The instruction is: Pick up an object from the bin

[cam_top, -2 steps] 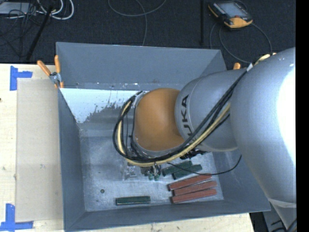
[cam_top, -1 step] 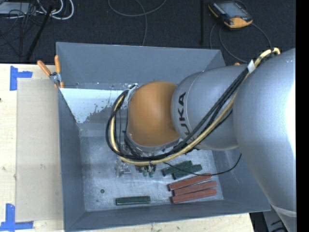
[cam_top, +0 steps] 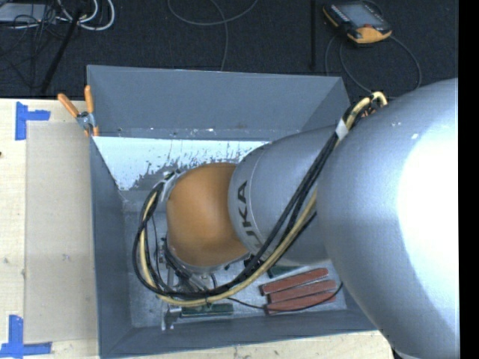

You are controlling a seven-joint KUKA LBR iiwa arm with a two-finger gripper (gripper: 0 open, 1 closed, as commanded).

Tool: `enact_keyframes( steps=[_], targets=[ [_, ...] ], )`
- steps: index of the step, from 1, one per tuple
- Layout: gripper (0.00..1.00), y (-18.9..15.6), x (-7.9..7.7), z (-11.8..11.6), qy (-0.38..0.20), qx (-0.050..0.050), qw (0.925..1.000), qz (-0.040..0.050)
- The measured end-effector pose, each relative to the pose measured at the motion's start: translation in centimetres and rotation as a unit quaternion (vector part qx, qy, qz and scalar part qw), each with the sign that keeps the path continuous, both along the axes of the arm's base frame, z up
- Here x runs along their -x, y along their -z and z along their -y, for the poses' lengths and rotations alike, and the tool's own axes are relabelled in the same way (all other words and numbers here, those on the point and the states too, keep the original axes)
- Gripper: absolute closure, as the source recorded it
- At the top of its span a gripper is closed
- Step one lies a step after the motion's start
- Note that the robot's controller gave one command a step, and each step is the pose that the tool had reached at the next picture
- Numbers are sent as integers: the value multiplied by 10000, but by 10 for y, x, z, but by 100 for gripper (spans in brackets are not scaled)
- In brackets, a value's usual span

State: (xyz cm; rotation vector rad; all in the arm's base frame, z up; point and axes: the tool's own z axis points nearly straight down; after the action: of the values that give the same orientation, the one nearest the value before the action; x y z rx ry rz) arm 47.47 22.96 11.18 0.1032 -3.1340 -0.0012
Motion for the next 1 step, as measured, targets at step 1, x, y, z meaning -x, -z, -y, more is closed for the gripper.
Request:
enact_keyframes(
  steps=[1],
  targets=[
    [0,-1,-2,2,22,7,10000,16]
  ],
)
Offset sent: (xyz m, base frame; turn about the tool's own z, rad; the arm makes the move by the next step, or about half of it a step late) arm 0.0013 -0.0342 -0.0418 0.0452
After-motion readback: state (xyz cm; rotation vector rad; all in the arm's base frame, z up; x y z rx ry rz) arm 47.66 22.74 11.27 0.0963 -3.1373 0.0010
